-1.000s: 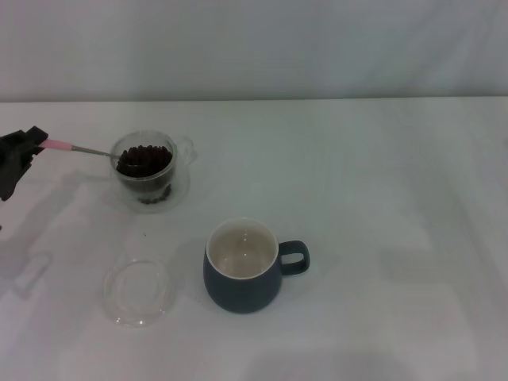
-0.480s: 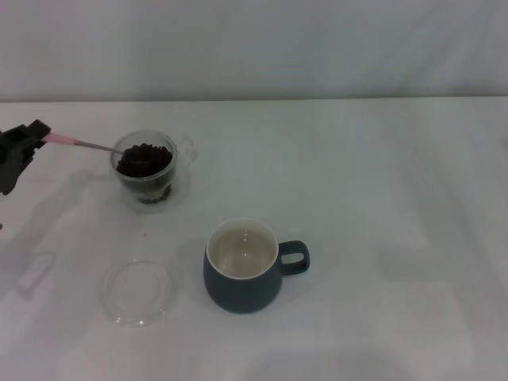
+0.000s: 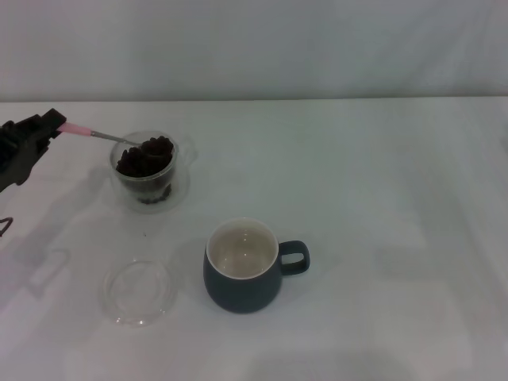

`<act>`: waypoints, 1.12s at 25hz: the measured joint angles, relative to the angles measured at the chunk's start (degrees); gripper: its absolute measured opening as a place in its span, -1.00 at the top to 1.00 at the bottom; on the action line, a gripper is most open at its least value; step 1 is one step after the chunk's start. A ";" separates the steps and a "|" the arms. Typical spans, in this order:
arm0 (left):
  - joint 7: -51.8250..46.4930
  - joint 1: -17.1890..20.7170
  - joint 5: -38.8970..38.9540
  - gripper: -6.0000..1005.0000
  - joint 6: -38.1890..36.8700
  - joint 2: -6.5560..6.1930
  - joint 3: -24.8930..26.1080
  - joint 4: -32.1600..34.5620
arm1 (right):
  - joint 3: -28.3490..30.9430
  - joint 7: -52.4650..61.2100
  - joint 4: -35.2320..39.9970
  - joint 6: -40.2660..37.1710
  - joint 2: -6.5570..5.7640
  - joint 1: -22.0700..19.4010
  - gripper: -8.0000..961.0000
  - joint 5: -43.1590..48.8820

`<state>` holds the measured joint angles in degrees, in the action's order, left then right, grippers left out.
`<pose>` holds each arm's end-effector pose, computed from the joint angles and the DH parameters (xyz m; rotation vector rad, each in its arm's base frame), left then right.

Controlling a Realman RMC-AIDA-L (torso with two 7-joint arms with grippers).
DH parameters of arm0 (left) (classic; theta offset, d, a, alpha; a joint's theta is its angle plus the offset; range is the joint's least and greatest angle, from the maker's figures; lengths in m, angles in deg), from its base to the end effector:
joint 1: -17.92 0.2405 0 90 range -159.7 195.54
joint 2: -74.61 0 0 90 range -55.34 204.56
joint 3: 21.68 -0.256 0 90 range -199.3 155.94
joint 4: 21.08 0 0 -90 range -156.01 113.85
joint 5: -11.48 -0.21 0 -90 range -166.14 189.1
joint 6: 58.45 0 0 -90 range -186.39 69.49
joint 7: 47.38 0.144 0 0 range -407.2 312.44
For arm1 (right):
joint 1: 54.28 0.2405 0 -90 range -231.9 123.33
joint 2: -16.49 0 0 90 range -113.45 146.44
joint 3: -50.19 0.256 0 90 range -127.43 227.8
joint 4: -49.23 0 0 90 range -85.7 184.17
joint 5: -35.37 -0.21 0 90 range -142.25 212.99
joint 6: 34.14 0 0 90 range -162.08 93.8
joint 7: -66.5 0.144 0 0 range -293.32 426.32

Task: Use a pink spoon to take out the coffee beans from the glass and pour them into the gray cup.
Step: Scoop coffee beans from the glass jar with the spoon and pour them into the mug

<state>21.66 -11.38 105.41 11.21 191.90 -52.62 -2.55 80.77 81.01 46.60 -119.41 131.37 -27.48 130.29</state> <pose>-0.3113 0.3611 0.0196 -1.6428 -1.7060 -1.3680 0.3457 0.3253 0.0882 -1.1961 0.3740 0.8689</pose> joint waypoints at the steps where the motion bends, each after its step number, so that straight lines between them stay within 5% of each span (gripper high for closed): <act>1: -0.06 -0.06 -0.18 0.74 0.58 0.02 -0.02 -0.07 | -0.01 0.00 0.00 -0.02 0.00 0.00 -0.73 0.00; 15: -0.38 -0.56 -4.11 0.74 6.91 0.93 -1.07 -0.34 | -0.09 0.00 0.06 0.22 0.00 0.12 -0.73 0.00; 28: 1.16 0.01 -5.93 0.74 10.27 0.97 -7.86 -0.14 | -0.18 0.00 0.05 0.45 0.07 0.18 -0.73 0.09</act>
<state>22.82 -11.37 99.48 21.48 192.86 -60.47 -2.69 80.59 81.00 46.64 -118.95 131.44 -27.30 130.38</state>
